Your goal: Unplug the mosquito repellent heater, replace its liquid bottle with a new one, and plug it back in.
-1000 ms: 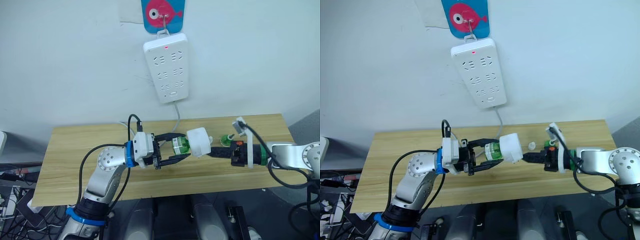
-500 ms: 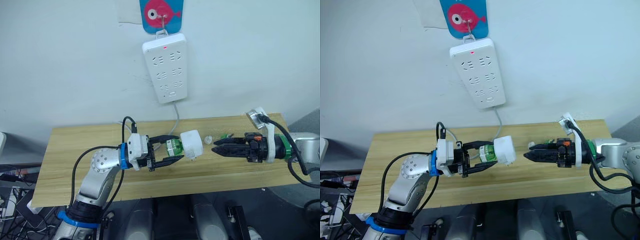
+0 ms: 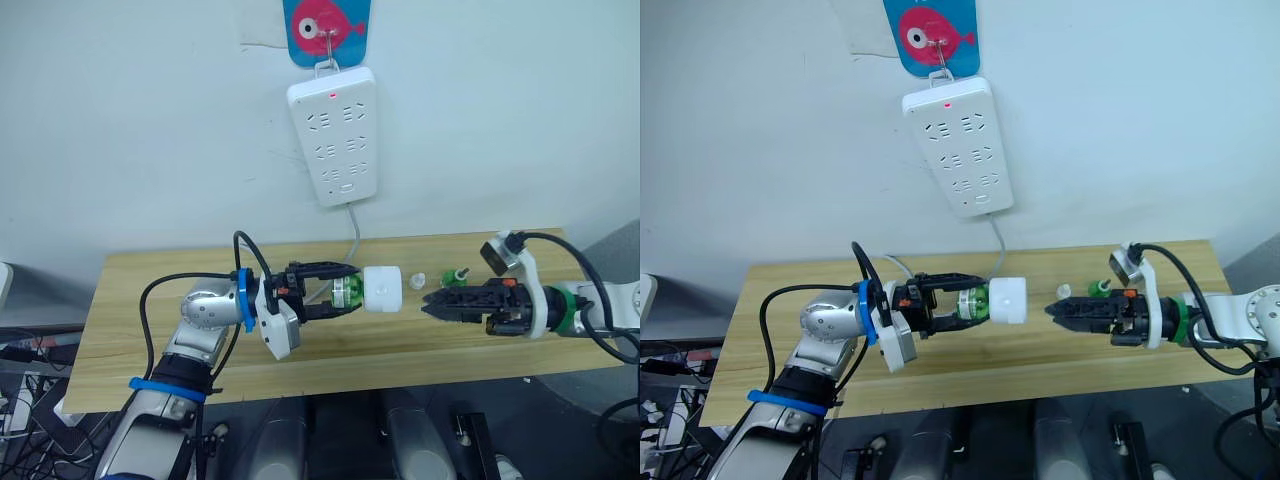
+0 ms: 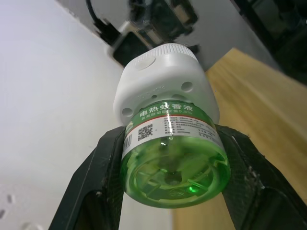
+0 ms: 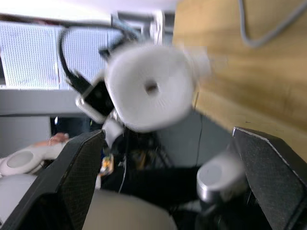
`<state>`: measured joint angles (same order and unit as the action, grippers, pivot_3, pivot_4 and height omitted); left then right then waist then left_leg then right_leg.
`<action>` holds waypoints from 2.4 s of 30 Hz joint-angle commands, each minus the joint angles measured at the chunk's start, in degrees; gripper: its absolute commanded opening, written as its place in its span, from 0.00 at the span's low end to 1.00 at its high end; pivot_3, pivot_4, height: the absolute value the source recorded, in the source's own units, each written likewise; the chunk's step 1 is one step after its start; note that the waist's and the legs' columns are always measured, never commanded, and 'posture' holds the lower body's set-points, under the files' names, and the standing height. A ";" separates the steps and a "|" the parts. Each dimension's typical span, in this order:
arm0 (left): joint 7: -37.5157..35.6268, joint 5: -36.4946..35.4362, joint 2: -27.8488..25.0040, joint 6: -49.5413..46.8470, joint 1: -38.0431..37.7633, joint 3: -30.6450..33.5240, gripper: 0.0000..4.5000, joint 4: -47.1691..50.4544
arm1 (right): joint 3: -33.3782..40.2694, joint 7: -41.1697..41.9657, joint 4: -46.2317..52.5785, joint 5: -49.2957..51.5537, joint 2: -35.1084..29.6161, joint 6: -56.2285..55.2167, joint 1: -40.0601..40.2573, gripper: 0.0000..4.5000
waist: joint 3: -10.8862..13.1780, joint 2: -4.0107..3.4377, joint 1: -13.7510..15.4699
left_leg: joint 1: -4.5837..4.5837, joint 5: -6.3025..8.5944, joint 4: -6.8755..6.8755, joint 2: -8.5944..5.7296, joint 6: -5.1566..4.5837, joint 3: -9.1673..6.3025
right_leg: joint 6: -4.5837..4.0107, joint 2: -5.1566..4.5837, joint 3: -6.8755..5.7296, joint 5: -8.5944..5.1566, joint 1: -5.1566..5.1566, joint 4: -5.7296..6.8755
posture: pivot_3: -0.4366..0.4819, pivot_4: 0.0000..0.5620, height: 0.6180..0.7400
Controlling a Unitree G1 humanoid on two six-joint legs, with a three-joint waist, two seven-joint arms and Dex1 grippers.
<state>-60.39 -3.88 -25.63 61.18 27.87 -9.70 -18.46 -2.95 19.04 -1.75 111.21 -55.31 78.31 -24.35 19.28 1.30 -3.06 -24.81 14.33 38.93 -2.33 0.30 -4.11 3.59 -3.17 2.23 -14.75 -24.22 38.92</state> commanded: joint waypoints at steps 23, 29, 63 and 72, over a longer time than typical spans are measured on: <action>-2.10 -29.22 -6.60 -49.13 -8.43 -4.41 0.50 21.58 | 3.10 32.82 27.69 -51.97 -2.78 -35.36 8.34 0.99 | -0.02 -0.04 -0.39 | 0.01 -0.01 0.01 0.01 0.01 -0.12 | 0.05 0.14 -0.12 -0.03 -0.04 0.01 | 0.41 0.54 1.00; -4.42 -26.78 -4.89 -48.64 -8.48 -2.60 0.50 22.20 | 2.82 37.06 26.57 -59.18 1.13 -40.16 8.77 0.99 | -0.02 -0.03 -0.24 | 0.02 -0.01 0.00 0.01 0.02 -0.10 | 0.02 0.07 -0.07 -0.02 -0.03 0.02 | 0.40 0.54 1.00; -9.95 -26.26 -1.90 -52.73 -11.42 -0.57 0.50 28.48 | 0.21 41.33 30.57 -62.24 10.57 -38.18 2.49 0.66 | -0.02 -0.04 -0.17 | 0.02 -0.01 0.00 0.00 0.02 -0.13 | 0.01 0.01 -0.08 -0.01 -0.02 0.00 | 0.40 0.51 1.00; -5.90 -25.68 -3.48 -62.12 -10.50 -0.12 0.50 30.13 | 0.29 43.87 29.15 -66.14 10.54 -42.13 2.70 0.66 | -0.02 -0.04 -0.17 | 0.02 -0.01 0.00 -0.01 0.03 -0.13 | 0.01 0.02 -0.08 -0.01 -0.01 0.00 | 0.41 0.50 1.00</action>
<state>-68.41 -29.10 -28.36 2.18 17.14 -10.80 10.06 -3.39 61.17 25.97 45.85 -44.74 38.93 -21.44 19.26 1.27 -3.23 -24.79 14.31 38.93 -2.35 0.32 -4.24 3.60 -3.14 2.15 -14.76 -24.23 38.93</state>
